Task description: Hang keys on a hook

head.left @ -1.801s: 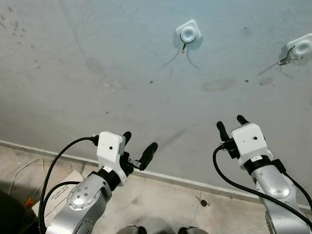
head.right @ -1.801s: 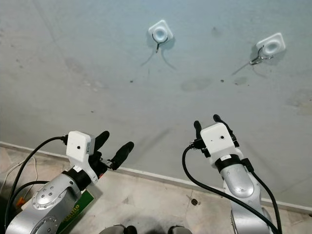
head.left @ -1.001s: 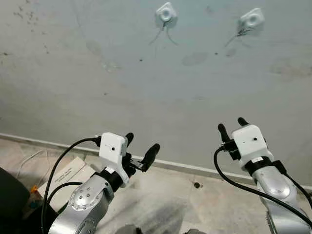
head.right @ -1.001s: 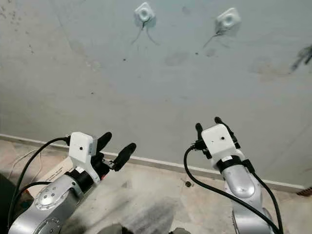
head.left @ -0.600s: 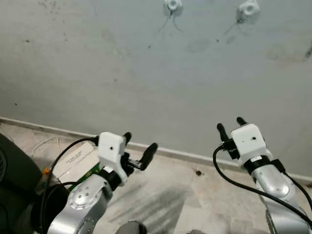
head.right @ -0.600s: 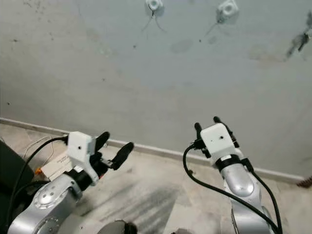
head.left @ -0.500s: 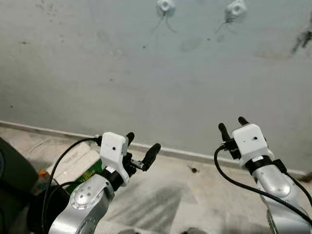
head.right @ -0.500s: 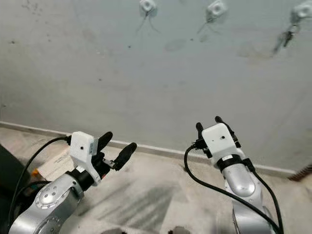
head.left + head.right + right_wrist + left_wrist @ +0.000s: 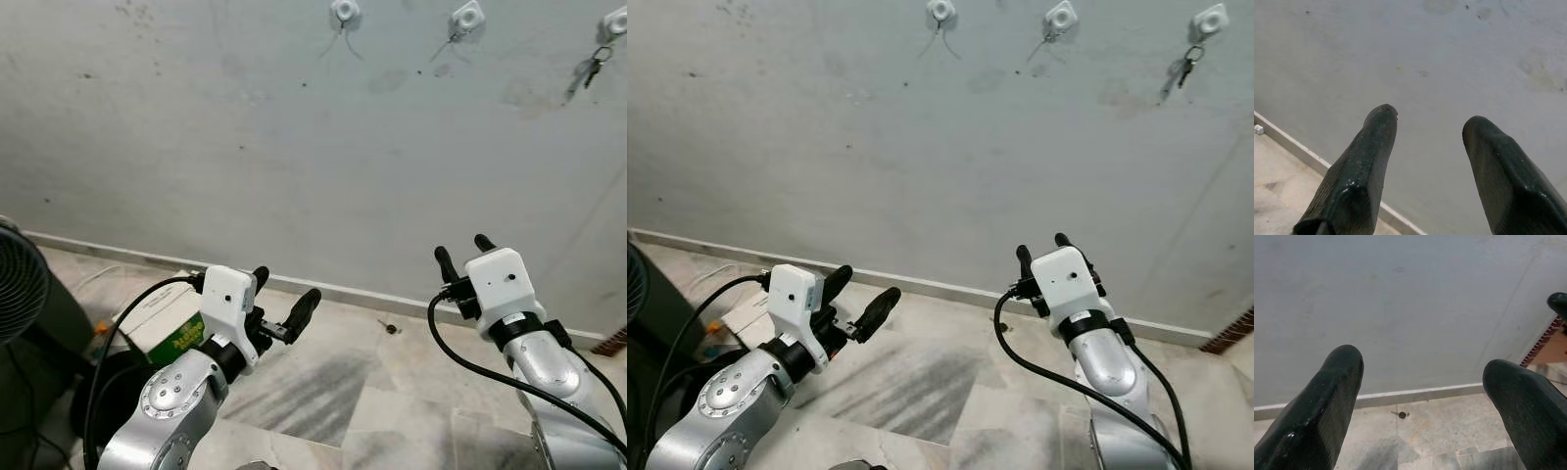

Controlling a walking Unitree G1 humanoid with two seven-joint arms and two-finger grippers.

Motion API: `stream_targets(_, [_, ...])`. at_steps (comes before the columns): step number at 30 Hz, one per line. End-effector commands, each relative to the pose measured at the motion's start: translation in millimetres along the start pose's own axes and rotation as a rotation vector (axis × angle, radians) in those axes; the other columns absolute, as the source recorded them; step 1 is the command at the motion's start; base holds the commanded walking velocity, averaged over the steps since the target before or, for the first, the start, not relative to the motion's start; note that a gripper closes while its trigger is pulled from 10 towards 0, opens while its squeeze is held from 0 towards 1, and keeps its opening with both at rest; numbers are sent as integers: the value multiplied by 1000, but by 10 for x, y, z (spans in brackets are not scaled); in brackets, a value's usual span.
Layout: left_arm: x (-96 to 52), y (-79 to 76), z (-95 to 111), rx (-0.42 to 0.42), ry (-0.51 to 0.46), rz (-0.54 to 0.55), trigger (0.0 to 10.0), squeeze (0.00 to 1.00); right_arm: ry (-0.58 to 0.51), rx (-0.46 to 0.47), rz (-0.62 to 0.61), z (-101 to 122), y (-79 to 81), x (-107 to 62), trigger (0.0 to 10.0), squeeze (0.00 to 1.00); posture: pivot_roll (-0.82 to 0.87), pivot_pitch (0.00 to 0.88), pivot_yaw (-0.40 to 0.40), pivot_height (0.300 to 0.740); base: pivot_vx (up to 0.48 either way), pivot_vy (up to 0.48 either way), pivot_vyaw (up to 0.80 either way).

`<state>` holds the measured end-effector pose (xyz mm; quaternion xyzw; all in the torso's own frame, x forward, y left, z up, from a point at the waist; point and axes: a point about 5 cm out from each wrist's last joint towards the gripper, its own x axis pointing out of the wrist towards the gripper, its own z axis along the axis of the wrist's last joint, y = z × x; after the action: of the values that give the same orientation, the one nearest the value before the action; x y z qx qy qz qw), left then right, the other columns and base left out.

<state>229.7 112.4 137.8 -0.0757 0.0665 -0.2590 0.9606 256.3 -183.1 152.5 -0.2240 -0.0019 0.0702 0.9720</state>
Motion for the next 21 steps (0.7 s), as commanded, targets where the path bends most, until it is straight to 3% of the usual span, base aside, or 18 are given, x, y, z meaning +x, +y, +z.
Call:
stream_targets(1, [20,13,39,7,-15,1,10000,0,7,9,1,6,-22,2,10000,0,-55,119,43,740,0,0,-775])
stream_targets(21, [189,84,39,-17,-11,16,10000,0,-7,53,-7,98,20,102,10000,0,-65,103,47,740,0,0,-778])
